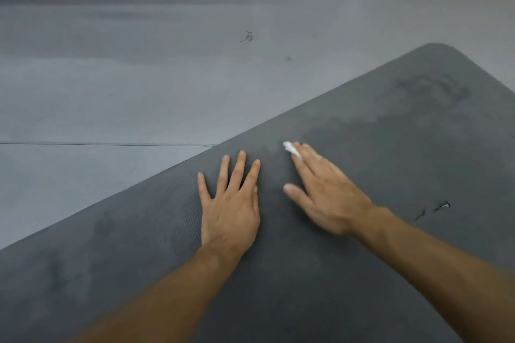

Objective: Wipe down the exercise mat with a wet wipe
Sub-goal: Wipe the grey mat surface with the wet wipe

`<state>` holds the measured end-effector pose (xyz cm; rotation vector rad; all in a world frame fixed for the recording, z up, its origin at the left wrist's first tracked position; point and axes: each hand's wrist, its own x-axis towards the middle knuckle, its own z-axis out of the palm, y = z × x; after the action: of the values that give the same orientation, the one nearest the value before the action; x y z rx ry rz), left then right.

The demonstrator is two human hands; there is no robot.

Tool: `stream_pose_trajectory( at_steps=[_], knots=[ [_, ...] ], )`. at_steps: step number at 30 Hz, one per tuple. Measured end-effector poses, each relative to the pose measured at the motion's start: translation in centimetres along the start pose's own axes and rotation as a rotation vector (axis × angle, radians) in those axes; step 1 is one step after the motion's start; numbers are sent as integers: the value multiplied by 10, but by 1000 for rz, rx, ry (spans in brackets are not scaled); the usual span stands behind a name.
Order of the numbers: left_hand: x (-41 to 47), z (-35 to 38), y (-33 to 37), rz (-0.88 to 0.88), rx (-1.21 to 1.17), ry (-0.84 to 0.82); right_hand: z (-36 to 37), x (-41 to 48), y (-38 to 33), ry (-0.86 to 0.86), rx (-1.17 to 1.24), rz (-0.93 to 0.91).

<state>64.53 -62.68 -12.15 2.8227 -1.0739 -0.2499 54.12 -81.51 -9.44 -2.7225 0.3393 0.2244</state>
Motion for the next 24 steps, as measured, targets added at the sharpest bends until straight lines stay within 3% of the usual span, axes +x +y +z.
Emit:
stream_pose_trajectory(
  at_steps=[2, 5, 11, 15, 18, 24],
  knots=[
    [0, -1, 1, 23, -4, -13, 10, -31, -10, -39, -60, -104],
    [0, -2, 5, 27, -9, -17, 14, -55, -1, -56, -187, -120],
    [0, -3, 20, -4, -39, -14, -10, -25, 59, 105, -162, 228],
    [5, 1, 39, 36, -58, -17, -26, -5, 89, 88, -49, 401],
    [6, 5, 52, 8, -57, 5, -20, -9, 63, 79, 51, 312],
    [1, 8, 59, 52, -32, -3, 7, -68, 30, 26, -70, -6]
  ],
)
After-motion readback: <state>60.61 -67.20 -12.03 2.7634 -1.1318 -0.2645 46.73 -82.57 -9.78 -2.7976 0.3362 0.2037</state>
